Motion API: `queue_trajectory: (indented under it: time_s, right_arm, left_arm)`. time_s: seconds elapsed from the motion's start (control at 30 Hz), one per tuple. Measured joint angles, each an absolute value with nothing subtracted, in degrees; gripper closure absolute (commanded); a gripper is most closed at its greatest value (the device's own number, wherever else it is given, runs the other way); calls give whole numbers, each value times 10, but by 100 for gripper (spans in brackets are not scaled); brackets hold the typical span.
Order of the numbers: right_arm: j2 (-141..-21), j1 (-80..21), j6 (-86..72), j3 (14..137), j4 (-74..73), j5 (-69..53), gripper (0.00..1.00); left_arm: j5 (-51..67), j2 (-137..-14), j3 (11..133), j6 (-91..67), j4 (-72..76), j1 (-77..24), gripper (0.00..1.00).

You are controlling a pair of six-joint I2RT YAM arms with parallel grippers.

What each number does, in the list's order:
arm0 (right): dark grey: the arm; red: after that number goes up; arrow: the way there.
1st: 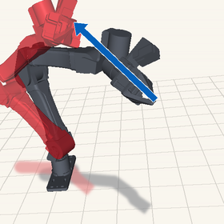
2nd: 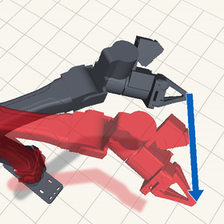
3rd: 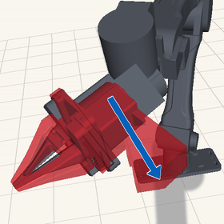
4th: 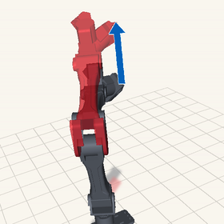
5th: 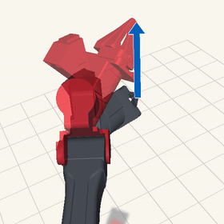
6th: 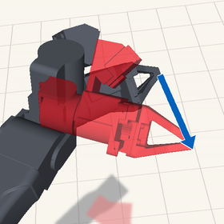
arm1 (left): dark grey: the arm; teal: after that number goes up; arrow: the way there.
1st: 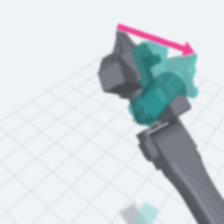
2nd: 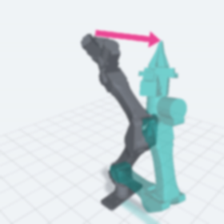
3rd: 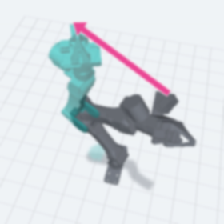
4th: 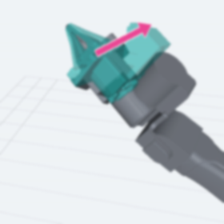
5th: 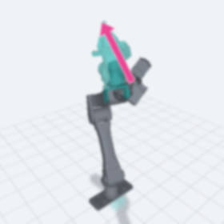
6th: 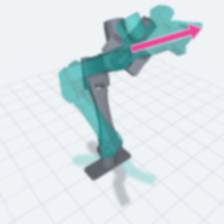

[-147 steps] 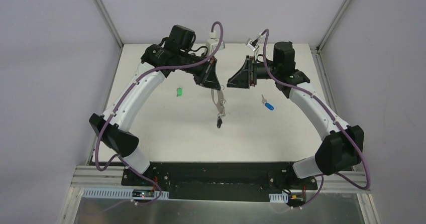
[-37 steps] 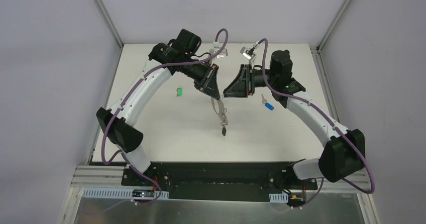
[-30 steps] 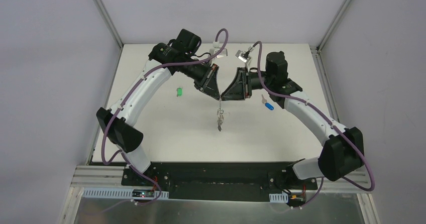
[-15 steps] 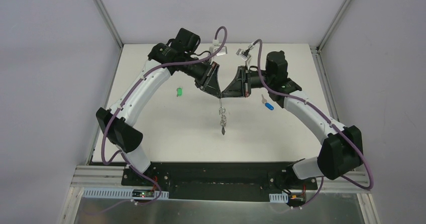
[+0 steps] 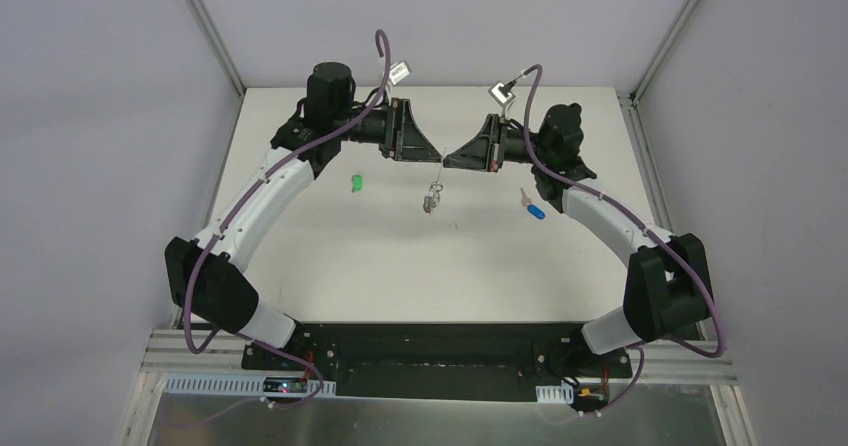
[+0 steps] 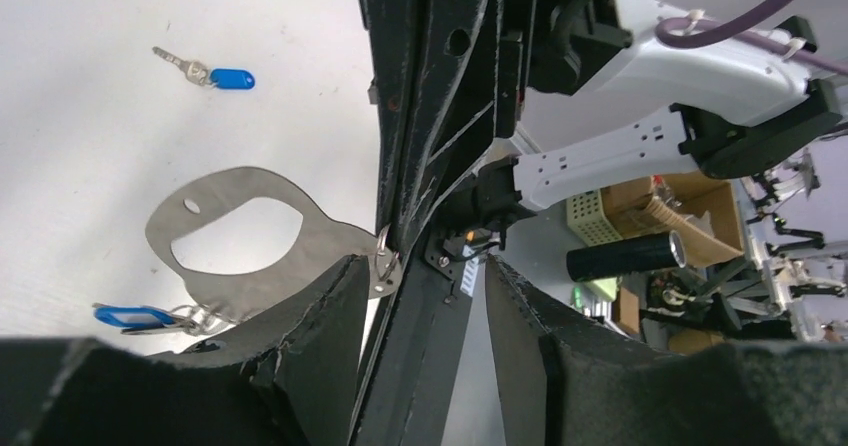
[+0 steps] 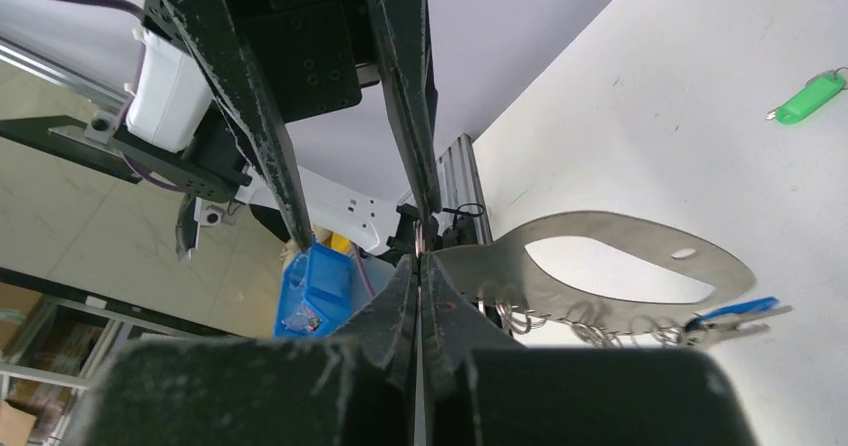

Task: Put the keys on the keyring
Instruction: Adjust the keyring.

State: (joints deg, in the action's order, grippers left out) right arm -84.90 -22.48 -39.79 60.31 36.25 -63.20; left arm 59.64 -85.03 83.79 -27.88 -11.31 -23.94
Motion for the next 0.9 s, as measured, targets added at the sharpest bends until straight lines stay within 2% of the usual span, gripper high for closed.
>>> queue_trajectory:
  time_s: [0.1,0.47,0.9]
  right_arm:
    - [-854,-222,-430,596,395,-627,100]
    - [-857,-205,-506,582,488,-617,100]
    - [-868,-203,-537,579,526,-610,100]
  left_arm:
    - [598,-850,824,-310,-69,-239,58]
    - [601,-851,785,-376,27,-239,61]
    - [605,-853,769,-416,80,-240,84]
